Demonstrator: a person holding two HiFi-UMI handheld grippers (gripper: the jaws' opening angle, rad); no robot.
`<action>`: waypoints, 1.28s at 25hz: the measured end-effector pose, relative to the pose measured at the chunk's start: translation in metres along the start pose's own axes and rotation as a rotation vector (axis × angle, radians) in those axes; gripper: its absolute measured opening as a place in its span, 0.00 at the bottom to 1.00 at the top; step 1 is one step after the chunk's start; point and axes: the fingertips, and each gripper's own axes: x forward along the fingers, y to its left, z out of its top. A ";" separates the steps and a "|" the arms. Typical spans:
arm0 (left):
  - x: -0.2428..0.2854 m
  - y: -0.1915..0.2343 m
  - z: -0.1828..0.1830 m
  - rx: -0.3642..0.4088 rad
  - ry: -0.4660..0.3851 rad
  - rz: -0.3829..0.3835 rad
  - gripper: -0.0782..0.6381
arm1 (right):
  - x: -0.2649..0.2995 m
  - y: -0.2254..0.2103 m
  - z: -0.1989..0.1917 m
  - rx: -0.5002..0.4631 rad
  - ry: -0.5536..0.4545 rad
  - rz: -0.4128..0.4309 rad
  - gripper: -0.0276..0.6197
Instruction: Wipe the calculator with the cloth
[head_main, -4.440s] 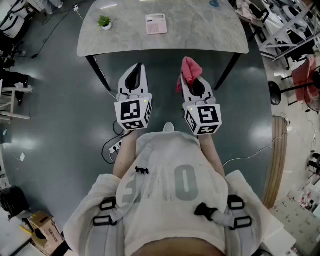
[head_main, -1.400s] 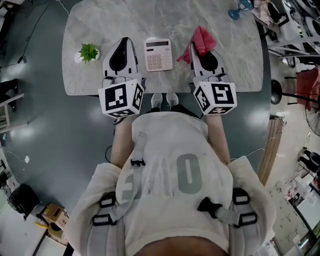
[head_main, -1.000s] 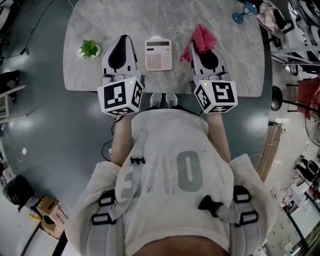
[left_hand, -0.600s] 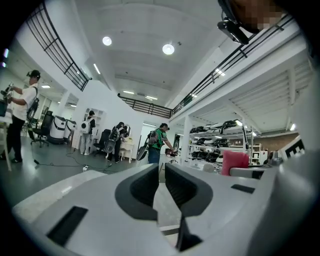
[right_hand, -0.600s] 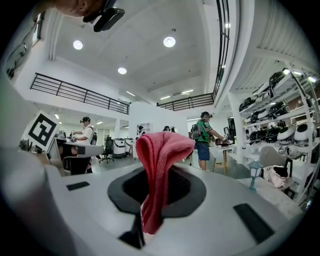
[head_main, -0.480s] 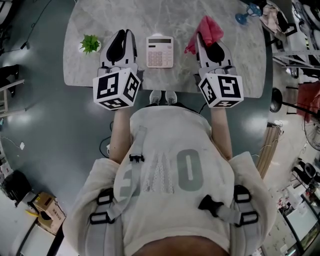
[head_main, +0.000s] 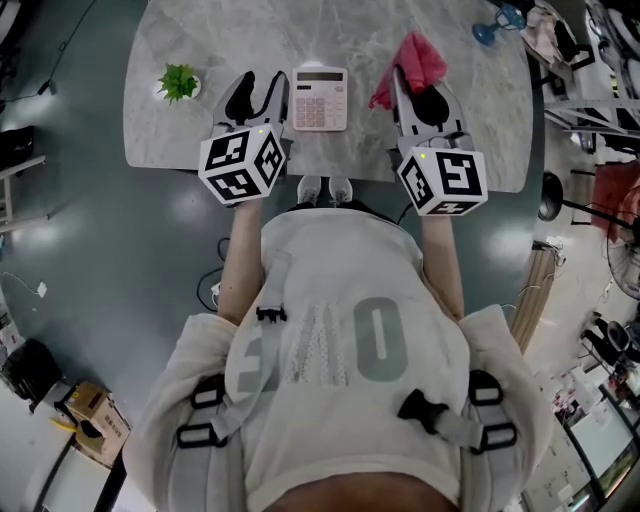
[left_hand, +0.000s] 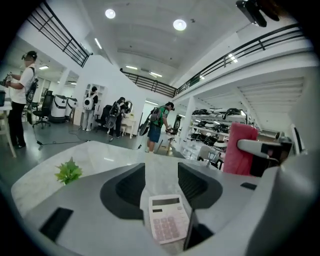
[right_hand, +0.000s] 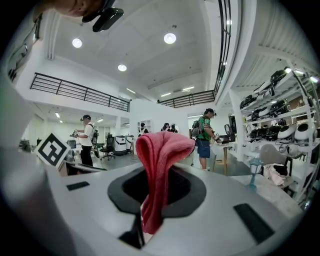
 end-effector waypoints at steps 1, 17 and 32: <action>0.003 0.002 -0.009 -0.001 0.028 0.001 0.38 | 0.000 0.000 -0.001 0.000 0.004 0.002 0.13; 0.023 0.017 -0.146 -0.017 0.396 0.013 0.46 | -0.004 0.001 -0.016 -0.001 0.059 -0.017 0.13; 0.024 0.018 -0.219 0.071 0.603 0.016 0.46 | -0.025 -0.016 -0.026 0.006 0.092 -0.101 0.13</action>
